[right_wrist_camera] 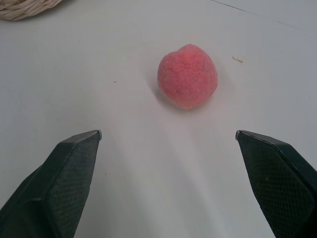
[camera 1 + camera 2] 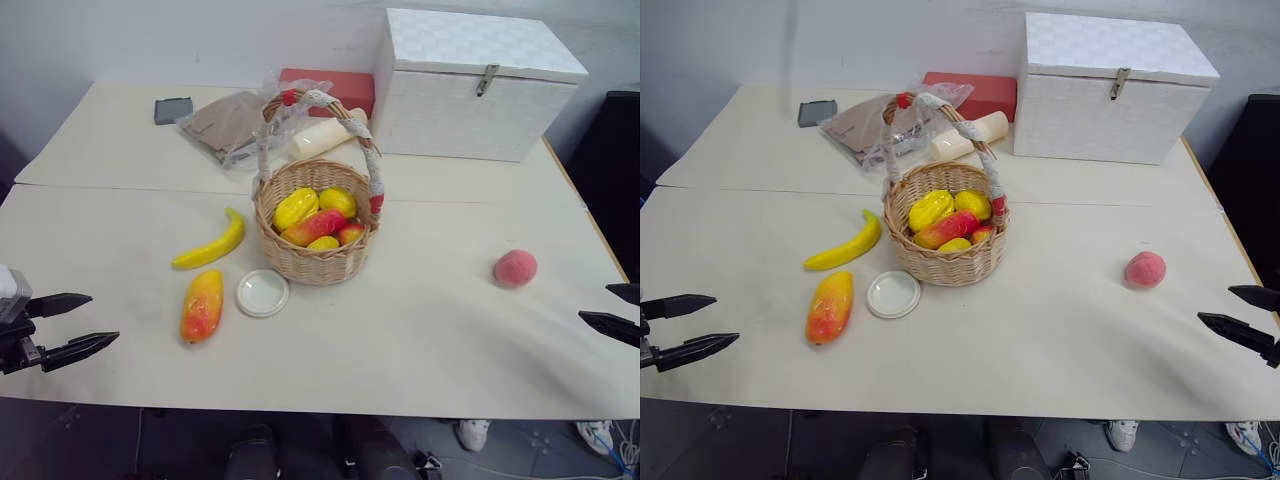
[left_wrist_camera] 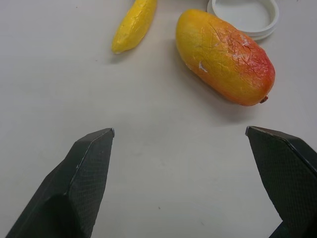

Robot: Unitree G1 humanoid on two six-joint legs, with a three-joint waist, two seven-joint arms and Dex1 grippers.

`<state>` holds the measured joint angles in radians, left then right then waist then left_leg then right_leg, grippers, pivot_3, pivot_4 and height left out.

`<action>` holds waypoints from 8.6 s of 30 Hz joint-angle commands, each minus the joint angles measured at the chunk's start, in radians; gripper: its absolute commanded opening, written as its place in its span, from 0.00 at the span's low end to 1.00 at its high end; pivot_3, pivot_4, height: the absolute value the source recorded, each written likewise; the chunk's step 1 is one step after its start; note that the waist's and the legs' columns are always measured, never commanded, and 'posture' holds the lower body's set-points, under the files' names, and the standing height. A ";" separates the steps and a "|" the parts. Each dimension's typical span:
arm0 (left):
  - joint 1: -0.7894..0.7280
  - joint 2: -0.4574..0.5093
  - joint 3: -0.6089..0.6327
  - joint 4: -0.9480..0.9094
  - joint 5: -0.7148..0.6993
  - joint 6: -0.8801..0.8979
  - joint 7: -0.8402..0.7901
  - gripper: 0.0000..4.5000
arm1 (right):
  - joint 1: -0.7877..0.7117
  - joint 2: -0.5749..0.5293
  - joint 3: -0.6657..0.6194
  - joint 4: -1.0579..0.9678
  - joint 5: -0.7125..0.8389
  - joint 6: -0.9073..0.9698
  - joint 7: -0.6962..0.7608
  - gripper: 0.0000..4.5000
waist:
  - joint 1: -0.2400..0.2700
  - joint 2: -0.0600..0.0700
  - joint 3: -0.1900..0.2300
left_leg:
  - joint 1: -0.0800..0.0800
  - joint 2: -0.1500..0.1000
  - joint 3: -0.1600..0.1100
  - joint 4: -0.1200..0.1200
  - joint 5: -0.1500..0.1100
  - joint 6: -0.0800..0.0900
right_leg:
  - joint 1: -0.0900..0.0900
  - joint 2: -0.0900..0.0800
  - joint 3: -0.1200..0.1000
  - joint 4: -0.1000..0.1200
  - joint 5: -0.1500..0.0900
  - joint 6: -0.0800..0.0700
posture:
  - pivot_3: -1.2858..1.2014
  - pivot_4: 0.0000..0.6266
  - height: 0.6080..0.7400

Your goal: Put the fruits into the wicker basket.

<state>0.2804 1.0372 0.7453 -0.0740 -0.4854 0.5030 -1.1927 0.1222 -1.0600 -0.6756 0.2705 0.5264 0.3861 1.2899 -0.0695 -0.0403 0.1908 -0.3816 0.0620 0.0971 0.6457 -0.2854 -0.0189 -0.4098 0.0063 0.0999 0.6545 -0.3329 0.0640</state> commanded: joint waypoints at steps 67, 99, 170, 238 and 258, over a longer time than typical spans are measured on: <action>-0.678 -0.131 -1.081 -0.230 0.458 0.068 0.195 0.11 | -0.138 -0.014 -0.055 -0.959 0.778 0.409 -0.370 1.00 | -0.008 0.000 0.000 | 0.012 0.000 -0.001 0.003 0.000 0.001 | 0.015 0.002 0.003 0.002 0.001 0.006 | 0.52 0.24 1.00; -0.296 0.146 -0.276 0.083 0.354 0.386 0.469 0.01 | -0.538 0.043 0.338 -0.787 0.657 0.355 -0.267 1.00 | -0.014 -0.004 0.003 | 0.001 0.002 -0.002 0.000 -0.002 -0.003 | 0.000 0.000 -0.001 0.002 -0.003 0.000 | 0.52 0.24 1.00; -1.293 -0.474 -0.897 -0.049 -0.117 0.668 0.578 0.64 | -0.446 0.096 0.258 -0.893 0.627 0.323 -0.482 1.00 | 0.036 -0.004 0.003 | -0.008 -0.003 -0.002 0.005 0.009 -0.005 | -0.002 -0.007 -0.009 0.005 0.000 0.007 | 0.52 0.24 1.00; -0.859 0.040 -0.748 0.237 0.368 -0.088 -0.150 0.12 | -0.442 0.109 0.295 -0.877 0.587 0.323 -0.453 1.00 | 0.009 -0.004 0.004 | -0.013 0.002 0.000 0.009 0.006 0.002 | -0.006 -0.010 -0.014 0.010 0.000 0.006 | 0.52 0.24 1.00; -1.384 -0.460 -1.016 0.208 0.287 0.161 0.196 0.12 | -0.407 0.120 0.283 -0.897 0.588 0.322 -0.492 1.00 | 0.036 -0.003 0.003 | -0.016 0.002 0.002 0.015 0.008 0.004 | -0.004 -0.009 -0.015 0.007 0.002 0.010 | 0.52 0.24 1.00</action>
<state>-1.0762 0.5815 -0.2591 0.0947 -0.2437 0.7074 -1.0192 -0.2780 -0.9438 -0.3743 -0.6052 1.1049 0.7237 0.8070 -0.0334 -0.0434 0.1942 -0.3975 0.0635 0.0990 0.6606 -0.2778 -0.0149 -0.4141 -0.0013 0.0869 0.6619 -0.3309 0.0736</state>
